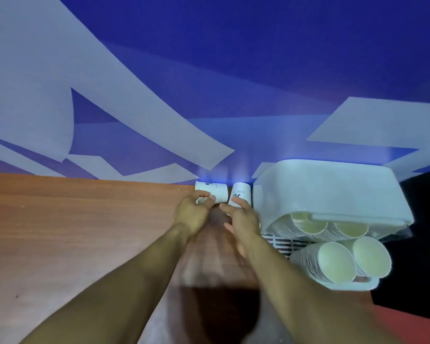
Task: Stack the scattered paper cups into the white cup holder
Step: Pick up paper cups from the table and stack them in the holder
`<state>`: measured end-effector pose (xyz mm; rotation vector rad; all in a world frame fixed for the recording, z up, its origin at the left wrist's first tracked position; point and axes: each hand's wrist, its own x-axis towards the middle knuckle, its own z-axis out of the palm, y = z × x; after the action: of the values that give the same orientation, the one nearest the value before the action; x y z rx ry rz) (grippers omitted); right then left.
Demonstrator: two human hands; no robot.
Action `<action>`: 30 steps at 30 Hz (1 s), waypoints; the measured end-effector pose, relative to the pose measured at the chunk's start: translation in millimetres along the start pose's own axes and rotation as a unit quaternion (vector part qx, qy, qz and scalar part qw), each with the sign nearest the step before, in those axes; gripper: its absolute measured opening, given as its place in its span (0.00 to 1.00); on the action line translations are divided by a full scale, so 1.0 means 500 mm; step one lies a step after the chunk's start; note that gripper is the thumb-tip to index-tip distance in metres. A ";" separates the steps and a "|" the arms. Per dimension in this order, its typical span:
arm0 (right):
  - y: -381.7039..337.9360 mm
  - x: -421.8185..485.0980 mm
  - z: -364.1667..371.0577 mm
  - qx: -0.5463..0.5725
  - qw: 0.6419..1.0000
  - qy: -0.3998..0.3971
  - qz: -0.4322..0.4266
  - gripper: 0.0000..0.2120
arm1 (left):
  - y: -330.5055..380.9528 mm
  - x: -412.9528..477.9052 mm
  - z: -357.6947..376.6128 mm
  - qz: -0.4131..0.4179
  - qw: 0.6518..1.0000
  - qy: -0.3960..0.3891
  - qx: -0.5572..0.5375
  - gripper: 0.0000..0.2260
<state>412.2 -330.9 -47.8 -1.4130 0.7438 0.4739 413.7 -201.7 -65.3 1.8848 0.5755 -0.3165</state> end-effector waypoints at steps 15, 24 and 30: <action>0.003 -0.070 0.021 -0.305 0.913 0.136 -0.233 0.09 | -0.001 -0.081 -0.063 0.197 0.961 0.112 0.160 0.05; -0.038 -0.255 -0.073 -0.316 0.817 0.140 -0.462 0.19 | 0.109 -0.266 -0.073 0.312 0.906 0.156 0.240 0.23; -0.064 -0.349 -0.192 -0.287 0.774 0.168 -0.539 0.23 | 0.172 -0.377 -0.040 0.398 0.845 0.190 0.304 0.10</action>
<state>296.1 -406.3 99.1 -2.2583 -0.0767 -0.5329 298.4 -253.8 100.1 2.6410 -0.1344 0.4968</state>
